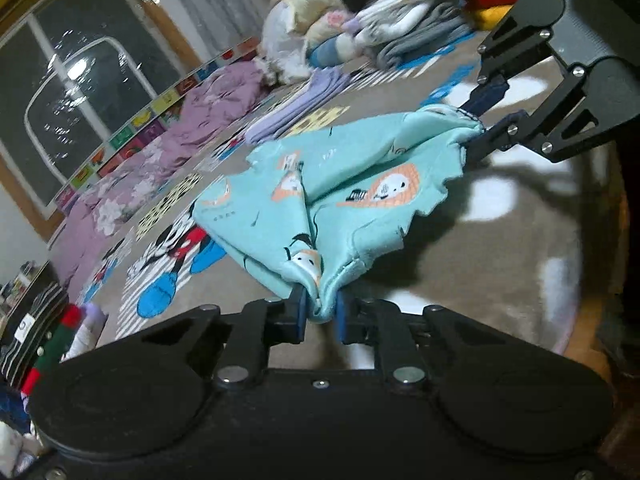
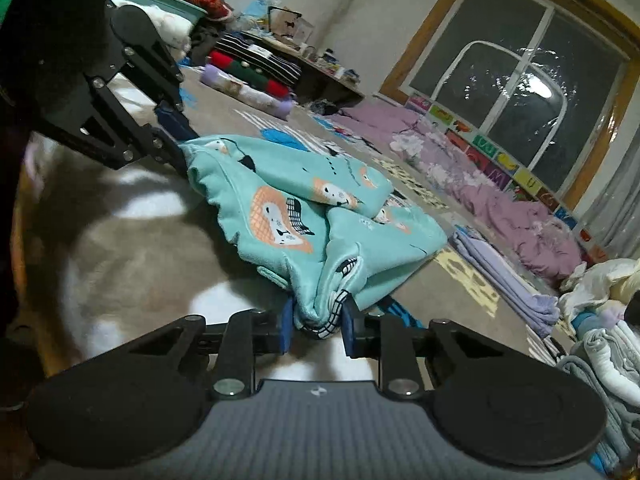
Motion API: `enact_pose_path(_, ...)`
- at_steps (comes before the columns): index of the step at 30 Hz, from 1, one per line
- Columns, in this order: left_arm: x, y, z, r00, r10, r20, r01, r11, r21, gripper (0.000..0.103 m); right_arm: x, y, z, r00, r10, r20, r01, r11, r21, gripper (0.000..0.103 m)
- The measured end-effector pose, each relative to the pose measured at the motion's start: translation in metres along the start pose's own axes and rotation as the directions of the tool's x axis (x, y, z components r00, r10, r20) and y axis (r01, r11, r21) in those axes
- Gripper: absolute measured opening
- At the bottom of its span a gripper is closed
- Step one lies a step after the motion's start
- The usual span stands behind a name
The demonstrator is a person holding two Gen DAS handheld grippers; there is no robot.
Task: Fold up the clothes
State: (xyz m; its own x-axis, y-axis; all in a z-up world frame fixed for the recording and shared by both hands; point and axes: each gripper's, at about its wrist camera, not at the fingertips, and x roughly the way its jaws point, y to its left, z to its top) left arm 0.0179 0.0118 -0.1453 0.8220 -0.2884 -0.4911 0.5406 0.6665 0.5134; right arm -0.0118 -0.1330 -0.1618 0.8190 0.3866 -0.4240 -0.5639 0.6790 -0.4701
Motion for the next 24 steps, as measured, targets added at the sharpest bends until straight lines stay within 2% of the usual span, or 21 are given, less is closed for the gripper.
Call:
enact_pose_path(5,-0.048,-0.006,0.001,0.997,-0.069,0.025,0.07,0.997,-0.02,0.012,-0.045,0.0,0.009,0.999,0.042,0.031,-0.041,0.999,-0.025,0.025)
enact_pose_path(9,-0.066,0.012,0.004,0.988,-0.113,0.108,0.129,0.979,-0.155,0.012,-0.078,-0.005,0.016,0.994,0.021,0.105,-0.021,1.0,0.004,0.026)
enact_pose_path(12,-0.059,0.036,0.01,0.974,-0.136,0.181,0.184,0.942,-0.282,0.012,-0.078,-0.026,0.025,0.986,0.005,0.165,-0.02,0.996,0.088,0.026)
enact_pose_path(16,-0.041,0.074,0.016,0.943,-0.163,0.289,0.285,0.846,-0.452,0.013,-0.062,-0.062,0.031,0.975,-0.006,0.222,-0.046,0.973,0.226,0.027)
enact_pose_path(19,-0.016,0.1,0.019,0.926,-0.179,0.333,0.344,0.766,-0.544,0.013,-0.043,-0.09,0.033,0.968,0.001,0.251,-0.086,0.942,0.325,0.027)
enact_pose_path(22,0.009,0.121,0.02,0.917,-0.19,0.35,0.38,0.683,-0.624,0.012,-0.016,-0.119,0.032,0.961,0.038,0.273,-0.161,0.881,0.446,0.027)
enact_pose_path(24,0.027,0.134,0.017,0.914,-0.196,0.355,0.397,0.61,-0.685,0.012,0.001,-0.135,0.031,0.96,0.047,0.277,-0.187,0.843,0.504,0.027)
